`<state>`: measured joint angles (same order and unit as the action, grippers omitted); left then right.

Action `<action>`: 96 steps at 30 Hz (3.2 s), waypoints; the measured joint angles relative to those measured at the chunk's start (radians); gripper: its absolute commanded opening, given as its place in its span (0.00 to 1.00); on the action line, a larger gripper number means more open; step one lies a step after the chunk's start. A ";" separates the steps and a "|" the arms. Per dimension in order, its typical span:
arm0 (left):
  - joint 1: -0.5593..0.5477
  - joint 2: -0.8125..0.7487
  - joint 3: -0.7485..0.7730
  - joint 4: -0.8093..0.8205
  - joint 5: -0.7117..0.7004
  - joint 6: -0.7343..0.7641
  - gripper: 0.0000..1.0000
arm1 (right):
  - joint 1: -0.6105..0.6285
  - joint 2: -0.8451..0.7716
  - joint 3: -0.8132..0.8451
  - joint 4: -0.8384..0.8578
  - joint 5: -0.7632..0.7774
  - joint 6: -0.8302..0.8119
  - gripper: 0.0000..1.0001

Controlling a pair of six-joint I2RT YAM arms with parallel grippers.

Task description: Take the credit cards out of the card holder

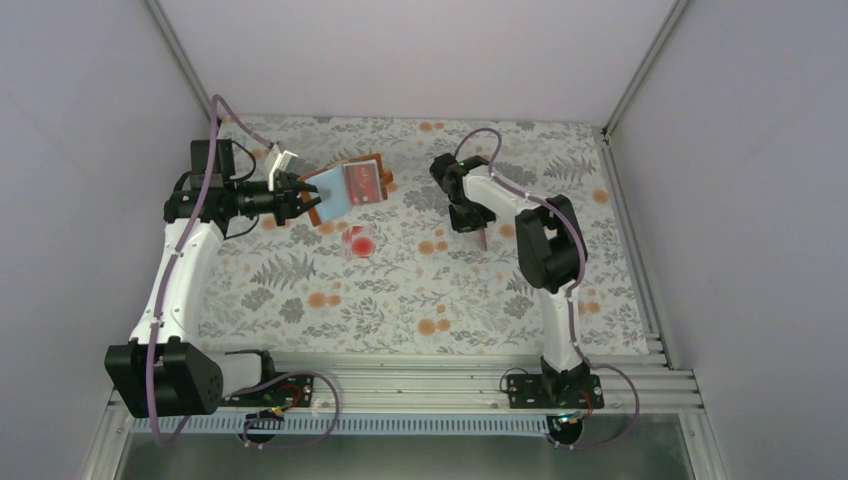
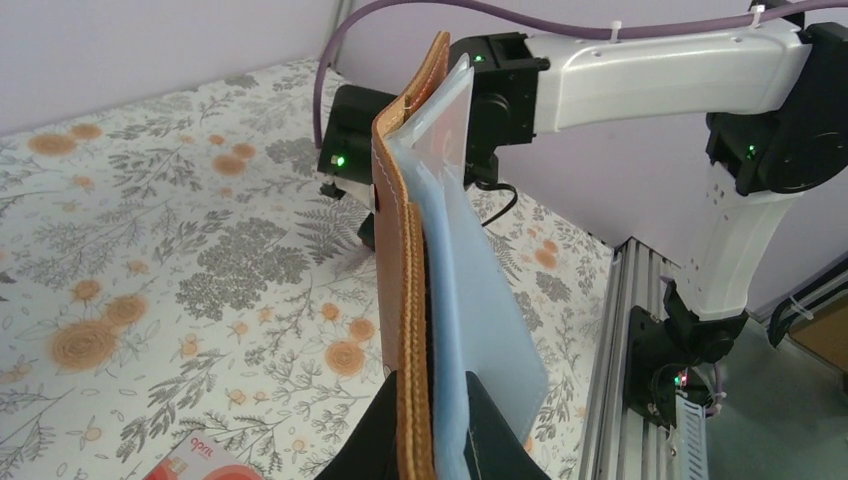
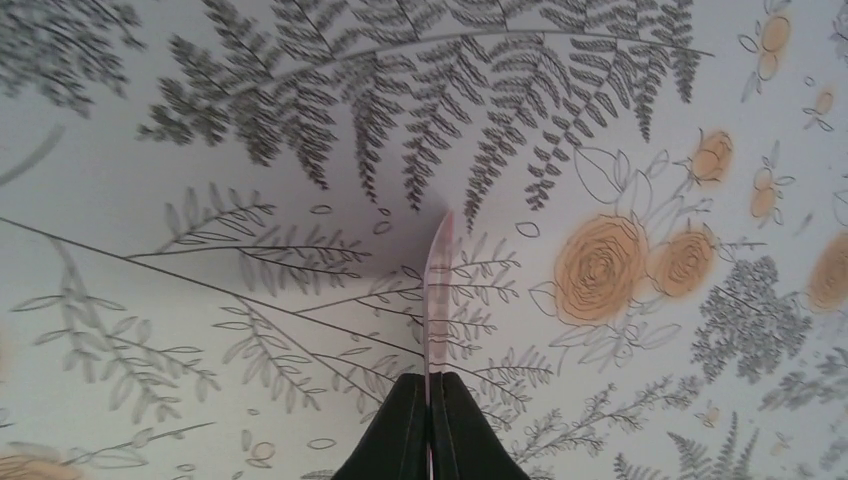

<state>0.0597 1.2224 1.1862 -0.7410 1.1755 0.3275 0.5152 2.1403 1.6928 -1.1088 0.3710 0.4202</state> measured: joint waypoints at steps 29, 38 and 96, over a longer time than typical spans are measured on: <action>0.000 0.001 0.000 -0.040 0.105 0.048 0.02 | -0.013 -0.609 -0.167 0.529 -0.680 -0.185 0.88; -0.012 0.001 0.011 -0.153 0.225 0.175 0.02 | -0.006 -0.826 -0.330 0.842 -1.090 -0.302 0.99; -0.017 -0.001 0.021 -0.214 0.251 0.249 0.02 | 0.132 -0.657 -0.276 0.751 -1.206 -0.496 0.15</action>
<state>0.0425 1.2217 1.2076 -0.9550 1.4265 0.5766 0.6468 1.4830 1.4170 -0.3580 -0.8349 -0.0757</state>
